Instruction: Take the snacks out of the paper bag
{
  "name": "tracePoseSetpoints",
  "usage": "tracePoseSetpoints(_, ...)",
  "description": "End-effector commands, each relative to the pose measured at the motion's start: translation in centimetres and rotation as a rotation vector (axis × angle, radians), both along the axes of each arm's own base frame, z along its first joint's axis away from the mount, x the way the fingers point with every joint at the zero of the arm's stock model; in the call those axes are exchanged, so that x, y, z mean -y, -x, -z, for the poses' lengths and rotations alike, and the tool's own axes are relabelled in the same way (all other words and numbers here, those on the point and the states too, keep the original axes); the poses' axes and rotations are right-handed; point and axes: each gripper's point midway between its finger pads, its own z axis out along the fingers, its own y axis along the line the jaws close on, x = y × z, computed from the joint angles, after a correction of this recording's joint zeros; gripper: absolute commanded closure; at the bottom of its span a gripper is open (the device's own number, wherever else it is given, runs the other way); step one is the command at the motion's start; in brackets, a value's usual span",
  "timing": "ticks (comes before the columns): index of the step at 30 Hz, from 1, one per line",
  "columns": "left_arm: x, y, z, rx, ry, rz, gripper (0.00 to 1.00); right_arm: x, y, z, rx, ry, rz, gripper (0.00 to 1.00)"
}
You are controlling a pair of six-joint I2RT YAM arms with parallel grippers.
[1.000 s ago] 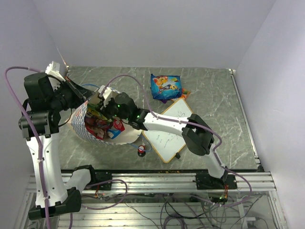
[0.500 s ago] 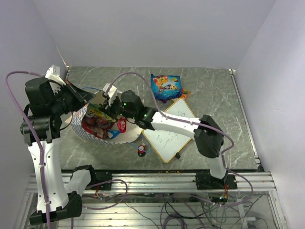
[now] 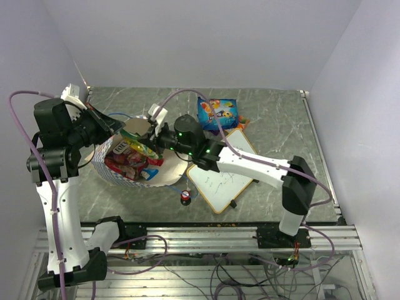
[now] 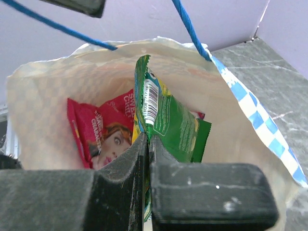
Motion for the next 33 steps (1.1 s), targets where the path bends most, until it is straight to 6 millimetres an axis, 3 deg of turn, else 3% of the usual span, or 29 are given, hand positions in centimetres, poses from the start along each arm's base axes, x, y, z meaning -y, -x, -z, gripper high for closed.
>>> tracePoseSetpoints(1,0.6,0.6,-0.9,0.02,0.007,0.032,0.93,3.1,1.7,-6.5,0.044,-0.105,-0.004,1.0)
tracePoseSetpoints(8,0.5,0.3,0.1,-0.015,0.006,0.027,0.93,9.0,3.4,-10.1,0.122,-0.081,0.057,1.0)
tracePoseSetpoints(12,0.4,0.0,-0.3,-0.007,-0.001,0.031,0.93,13.1,2.7,-13.0,0.207,-0.074,0.19,1.0)
tracePoseSetpoints(16,0.4,-0.2,-0.2,-0.007,0.012,0.028,0.93,17.5,0.1,-15.9,0.306,-0.077,0.423,1.0)
tracePoseSetpoints(19,0.5,-0.3,0.0,-0.01,0.02,0.029,0.93,20.5,-3.2,-16.8,0.385,-0.04,0.618,1.0)
tracePoseSetpoints(24,0.4,-0.4,0.5,-0.032,0.004,0.034,0.93,24.7,-10.1,-14.7,0.401,0.096,0.867,1.0)
tracePoseSetpoints(27,0.3,-0.4,0.7,-0.046,-0.01,0.038,0.93,26.2,-14.5,-11.6,0.379,0.179,0.93,1.0)
tracePoseSetpoints(33,0.3,-0.8,0.7,-0.049,-0.015,0.051,0.93,28.4,-21.3,-5.7,0.342,0.316,1.004,1.0)
